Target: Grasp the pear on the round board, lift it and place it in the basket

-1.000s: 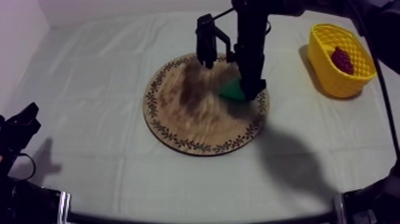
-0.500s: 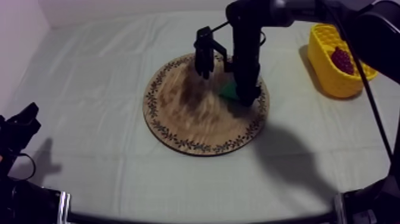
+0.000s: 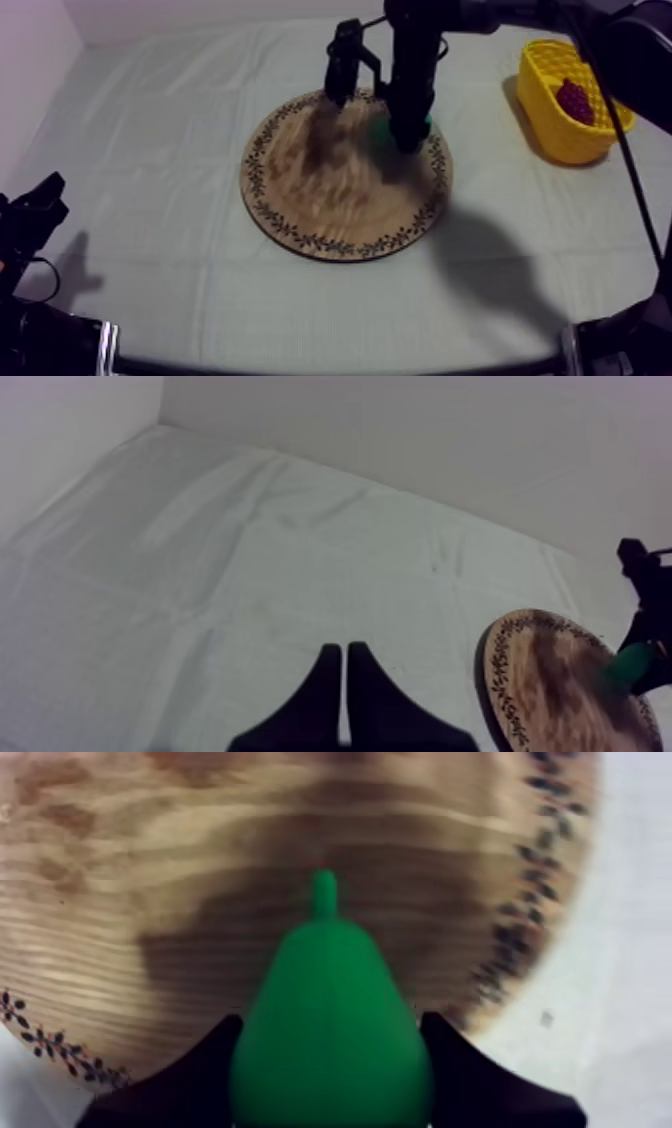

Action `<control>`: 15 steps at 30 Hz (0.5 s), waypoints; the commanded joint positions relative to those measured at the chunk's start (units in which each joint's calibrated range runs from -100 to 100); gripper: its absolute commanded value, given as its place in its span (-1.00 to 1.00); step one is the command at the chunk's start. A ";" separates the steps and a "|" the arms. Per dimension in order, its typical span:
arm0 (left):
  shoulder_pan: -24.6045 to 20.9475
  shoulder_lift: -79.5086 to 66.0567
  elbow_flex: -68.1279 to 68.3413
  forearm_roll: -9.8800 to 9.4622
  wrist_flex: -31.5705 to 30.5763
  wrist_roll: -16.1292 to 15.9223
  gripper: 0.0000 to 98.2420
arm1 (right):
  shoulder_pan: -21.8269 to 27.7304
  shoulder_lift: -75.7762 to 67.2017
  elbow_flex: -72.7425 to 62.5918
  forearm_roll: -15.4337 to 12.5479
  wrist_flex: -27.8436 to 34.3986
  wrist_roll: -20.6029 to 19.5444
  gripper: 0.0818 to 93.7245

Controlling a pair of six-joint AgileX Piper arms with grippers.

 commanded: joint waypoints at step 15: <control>0.01 0.00 0.00 -0.02 -0.01 -0.01 -1.00 | 10.66 -21.75 -0.62 4.29 -6.83 -6.00 -0.09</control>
